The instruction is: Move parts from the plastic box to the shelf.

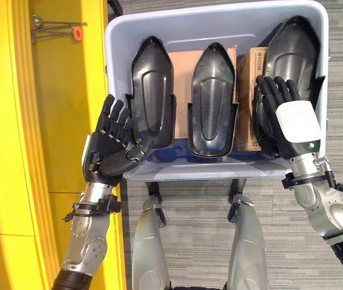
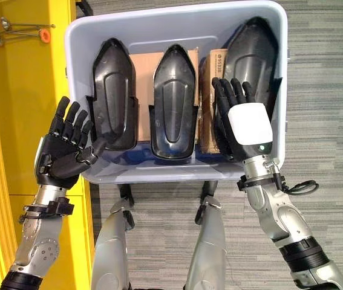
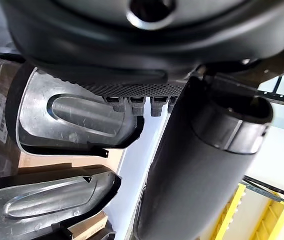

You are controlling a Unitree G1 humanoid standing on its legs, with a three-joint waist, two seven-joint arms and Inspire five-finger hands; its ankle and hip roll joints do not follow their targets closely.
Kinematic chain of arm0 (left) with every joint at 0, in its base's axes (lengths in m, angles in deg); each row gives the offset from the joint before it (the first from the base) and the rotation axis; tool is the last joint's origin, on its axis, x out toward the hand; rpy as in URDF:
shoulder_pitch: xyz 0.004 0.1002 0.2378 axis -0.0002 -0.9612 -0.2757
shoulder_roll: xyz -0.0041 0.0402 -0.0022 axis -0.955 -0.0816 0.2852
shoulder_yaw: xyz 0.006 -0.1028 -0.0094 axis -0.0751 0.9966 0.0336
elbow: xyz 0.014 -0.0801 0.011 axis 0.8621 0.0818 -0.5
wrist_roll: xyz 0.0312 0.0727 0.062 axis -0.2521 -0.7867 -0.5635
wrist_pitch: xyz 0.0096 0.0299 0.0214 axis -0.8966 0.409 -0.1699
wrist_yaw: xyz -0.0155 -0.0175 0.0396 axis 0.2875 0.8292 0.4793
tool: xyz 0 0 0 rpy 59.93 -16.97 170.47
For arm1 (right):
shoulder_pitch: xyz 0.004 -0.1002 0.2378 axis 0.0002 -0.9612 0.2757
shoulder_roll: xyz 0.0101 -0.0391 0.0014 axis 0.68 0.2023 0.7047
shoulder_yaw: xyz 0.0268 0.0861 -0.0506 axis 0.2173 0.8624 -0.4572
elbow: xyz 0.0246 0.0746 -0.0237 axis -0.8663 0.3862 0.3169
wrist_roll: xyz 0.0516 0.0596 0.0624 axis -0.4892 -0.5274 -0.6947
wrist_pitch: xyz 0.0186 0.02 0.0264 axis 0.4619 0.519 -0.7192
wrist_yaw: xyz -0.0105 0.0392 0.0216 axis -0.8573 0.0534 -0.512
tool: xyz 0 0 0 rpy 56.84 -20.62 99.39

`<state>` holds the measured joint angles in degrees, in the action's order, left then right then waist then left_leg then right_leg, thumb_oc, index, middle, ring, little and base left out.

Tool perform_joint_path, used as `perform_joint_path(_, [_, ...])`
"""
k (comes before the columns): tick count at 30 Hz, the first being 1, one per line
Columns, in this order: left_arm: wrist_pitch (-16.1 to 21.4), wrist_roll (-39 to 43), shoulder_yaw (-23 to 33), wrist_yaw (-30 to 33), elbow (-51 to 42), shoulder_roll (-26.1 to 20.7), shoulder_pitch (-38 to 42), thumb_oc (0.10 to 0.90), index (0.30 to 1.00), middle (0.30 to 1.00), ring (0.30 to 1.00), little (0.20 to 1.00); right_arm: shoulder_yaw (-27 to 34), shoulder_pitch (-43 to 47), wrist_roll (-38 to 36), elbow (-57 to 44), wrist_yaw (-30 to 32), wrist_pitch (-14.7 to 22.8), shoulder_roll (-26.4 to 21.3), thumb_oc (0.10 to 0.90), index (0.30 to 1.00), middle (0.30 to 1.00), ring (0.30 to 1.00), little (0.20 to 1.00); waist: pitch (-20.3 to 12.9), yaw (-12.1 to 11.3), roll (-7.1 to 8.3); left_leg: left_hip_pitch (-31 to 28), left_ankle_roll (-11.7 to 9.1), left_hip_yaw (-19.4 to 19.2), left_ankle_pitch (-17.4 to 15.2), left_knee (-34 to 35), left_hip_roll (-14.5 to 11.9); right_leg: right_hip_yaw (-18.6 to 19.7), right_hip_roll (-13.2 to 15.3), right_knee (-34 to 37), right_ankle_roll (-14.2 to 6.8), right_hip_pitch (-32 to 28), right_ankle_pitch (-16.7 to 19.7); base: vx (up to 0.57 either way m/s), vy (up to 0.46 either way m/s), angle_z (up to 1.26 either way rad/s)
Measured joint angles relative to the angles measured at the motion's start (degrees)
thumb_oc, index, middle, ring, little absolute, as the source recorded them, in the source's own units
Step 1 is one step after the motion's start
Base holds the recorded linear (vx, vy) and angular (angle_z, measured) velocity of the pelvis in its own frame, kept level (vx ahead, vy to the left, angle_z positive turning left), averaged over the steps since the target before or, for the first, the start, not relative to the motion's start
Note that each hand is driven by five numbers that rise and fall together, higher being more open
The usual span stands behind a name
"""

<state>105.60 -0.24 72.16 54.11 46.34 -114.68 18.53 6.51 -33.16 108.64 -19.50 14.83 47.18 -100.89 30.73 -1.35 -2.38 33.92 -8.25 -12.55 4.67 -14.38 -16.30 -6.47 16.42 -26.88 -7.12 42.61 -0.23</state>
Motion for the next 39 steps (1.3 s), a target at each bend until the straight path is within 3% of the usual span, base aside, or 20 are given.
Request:
perform_joint_path(4, [0.00, -0.03, -0.01, 0.05, -0.05, 0.00, 0.20, 0.900, 1.000, 1.000, 1.000, 1.000, 0.28, 0.00, 1.04, -0.59, 0.89, -0.25, -0.06, 0.900, 1.000, 1.000, 1.000, 1.000, 0.00, 1.17, 0.00, -0.05, 0.09, -0.18, -0.06, -0.21, -0.01, 0.20, -0.05, -0.05, -0.01, 0.04, 0.01, 0.00, 0.005, -0.01])
perform_joint_path(16, [-0.10, 0.24, 0.23, -0.33, -0.49, -0.04, 0.10, 0.900, 1.000, 1.000, 1.000, 1.000, 3.26, 1.27, 2.11, -0.39, 6.39, -0.05, -0.82, 0.900, 1.000, 1.000, 1.000, 1.000, 0.00, 0.60, 0.00, -1.34, 0.22, -0.08, -0.18, -1.39, -0.01, 0.61, 0.06, -0.89, 0.00, -1.24, 0.03, 0.01, 0.000, 0.01])
perform_joint_path(24, [-0.41, 0.28, 1.46, -0.56, -2.44, 0.01, -2.10, 0.900, 1.000, 1.000, 1.000, 1.000, 4.85, -0.61, -0.58, -2.85, 5.29, 5.31, -0.43, 0.900, 1.000, 1.000, 1.000, 1.000, 0.00, -0.36, 0.00, -1.28, 0.24, -0.17, -0.14, -1.40, -0.09, 0.84, -0.14, -0.17, 0.16, -1.17, 0.49, 0.01, 0.006, -0.01])
perform_joint_path(29, [-1.40, 0.30, 2.34, -0.19, -2.68, 0.01, -2.44, 0.900, 1.000, 1.000, 1.000, 1.000, 5.89, -6.29, -4.52, -8.50, 4.78, 9.75, -0.08, 0.900, 1.000, 1.000, 1.000, 1.000, 0.00, 0.89, 0.00, -1.24, 0.36, -0.61, -0.24, -1.42, -0.26, 0.99, -0.35, 0.00, 0.12, -1.09, 0.63, 0.00, 0.039, -0.03])
perform_joint_path(39, [-1.21, 0.46, 2.48, -0.26, -4.46, -0.04, -4.64, 0.900, 1.000, 1.000, 1.000, 1.000, 9.31, -14.09, -11.46, -10.50, 1.46, 10.34, -0.28, 0.900, 1.000, 1.000, 1.000, 1.000, 0.01, 1.69, 0.05, -1.86, 0.43, -1.47, -0.65, -1.33, -0.56, 1.59, -0.79, 0.44, 0.03, -1.20, 0.77, 0.00, 0.019, -0.04])
